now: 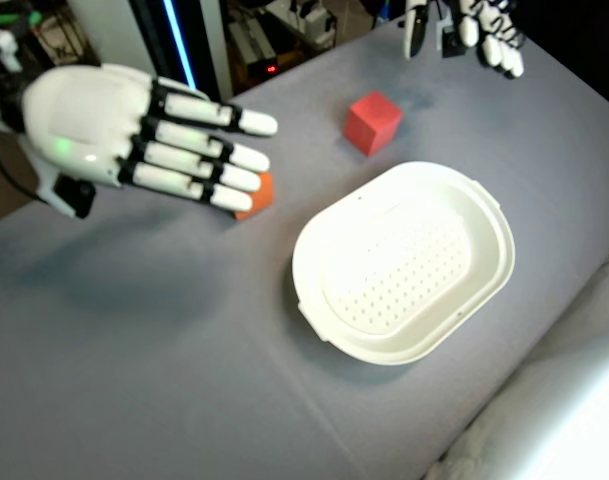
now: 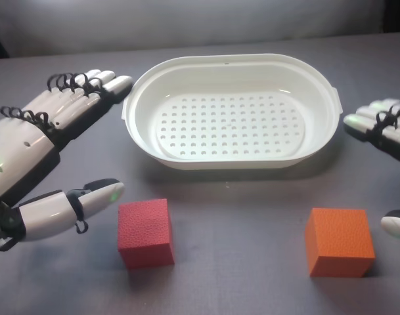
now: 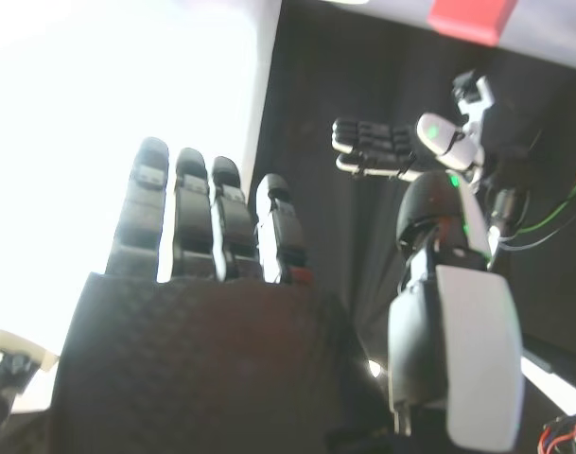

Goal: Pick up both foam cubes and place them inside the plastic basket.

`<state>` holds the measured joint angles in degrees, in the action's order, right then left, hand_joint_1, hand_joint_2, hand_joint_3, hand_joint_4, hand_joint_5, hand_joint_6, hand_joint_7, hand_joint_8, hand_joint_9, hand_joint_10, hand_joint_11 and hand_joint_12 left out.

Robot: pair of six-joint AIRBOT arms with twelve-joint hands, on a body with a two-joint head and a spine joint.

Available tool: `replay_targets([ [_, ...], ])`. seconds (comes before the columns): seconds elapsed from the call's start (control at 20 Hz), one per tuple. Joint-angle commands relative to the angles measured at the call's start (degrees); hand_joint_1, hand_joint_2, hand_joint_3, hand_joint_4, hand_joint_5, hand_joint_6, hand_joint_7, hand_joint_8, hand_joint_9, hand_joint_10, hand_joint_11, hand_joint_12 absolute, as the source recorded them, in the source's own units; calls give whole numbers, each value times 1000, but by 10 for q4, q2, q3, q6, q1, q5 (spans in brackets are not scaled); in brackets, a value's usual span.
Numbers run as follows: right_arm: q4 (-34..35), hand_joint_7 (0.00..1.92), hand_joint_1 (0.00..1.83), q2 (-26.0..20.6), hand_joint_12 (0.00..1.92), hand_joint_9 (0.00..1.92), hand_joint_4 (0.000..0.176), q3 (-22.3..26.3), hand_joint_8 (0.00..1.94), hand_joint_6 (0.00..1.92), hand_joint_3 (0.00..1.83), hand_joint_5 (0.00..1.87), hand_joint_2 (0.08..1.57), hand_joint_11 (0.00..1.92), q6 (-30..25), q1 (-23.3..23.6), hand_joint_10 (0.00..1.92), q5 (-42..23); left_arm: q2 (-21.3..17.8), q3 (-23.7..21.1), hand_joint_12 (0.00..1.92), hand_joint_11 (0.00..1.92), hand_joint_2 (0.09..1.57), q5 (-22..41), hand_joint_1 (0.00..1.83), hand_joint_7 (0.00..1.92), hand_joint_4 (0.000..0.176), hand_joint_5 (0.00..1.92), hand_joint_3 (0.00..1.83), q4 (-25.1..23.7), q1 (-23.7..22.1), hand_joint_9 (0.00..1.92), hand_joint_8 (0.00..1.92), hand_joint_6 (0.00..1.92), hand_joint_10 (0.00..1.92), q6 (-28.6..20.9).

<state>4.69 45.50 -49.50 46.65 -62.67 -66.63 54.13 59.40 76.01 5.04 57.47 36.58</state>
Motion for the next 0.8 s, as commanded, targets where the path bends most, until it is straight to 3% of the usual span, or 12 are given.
replay_targets([
  [0.0,4,0,475,1,0,0,0,0,0,0,15,0,1321,0,2,6,0,-63,2,3,0,0,1254,54,478,0,27,0,4,-2,-4,0,0,0,0,-3],
  [0.05,2,0,452,2,0,0,0,0,0,0,12,0,1323,0,3,6,0,-58,5,4,0,0,1248,41,476,0,29,0,1,-6,-5,0,0,0,0,-3],
  [0.1,1,0,435,3,0,0,0,1,0,0,5,0,1311,0,3,6,0,-55,9,5,0,0,1246,35,451,0,50,0,0,-10,-5,0,0,0,0,-6],
  [0.15,0,0,439,4,0,0,0,2,0,0,0,0,1301,0,3,6,0,-53,12,7,0,0,1238,31,471,0,37,0,0,-13,-5,0,0,0,0,-12],
  [0.35,-6,0,536,5,0,0,0,3,0,0,0,0,1204,0,3,6,0,-30,13,8,0,0,1101,-1,585,0,36,0,0,-34,-4,0,0,0,0,-23],
  [0.5,-7,0,501,17,0,0,0,-4,0,0,0,0,1141,0,2,6,0,-6,15,8,0,0,980,-30,661,0,45,0,0,-53,-4,0,0,0,0,-33],
  [0.6,-7,0,578,31,0,0,0,-14,0,0,0,0,1087,0,-8,7,0,9,23,12,0,0,941,-50,686,0,63,0,0,-61,-4,0,0,0,0,-40],
  [0.7,-8,0,628,51,0,0,0,-29,0,0,0,0,1062,0,-23,14,0,32,38,23,0,0,939,-72,700,0,64,0,0,-68,-4,0,0,0,0,-57],
  [0.75,-8,0,663,59,0,0,0,-34,0,0,0,0,1047,0,-24,18,0,43,44,27,0,0,940,-83,699,0,54,0,0,-71,-4,0,0,0,0,-61],
])
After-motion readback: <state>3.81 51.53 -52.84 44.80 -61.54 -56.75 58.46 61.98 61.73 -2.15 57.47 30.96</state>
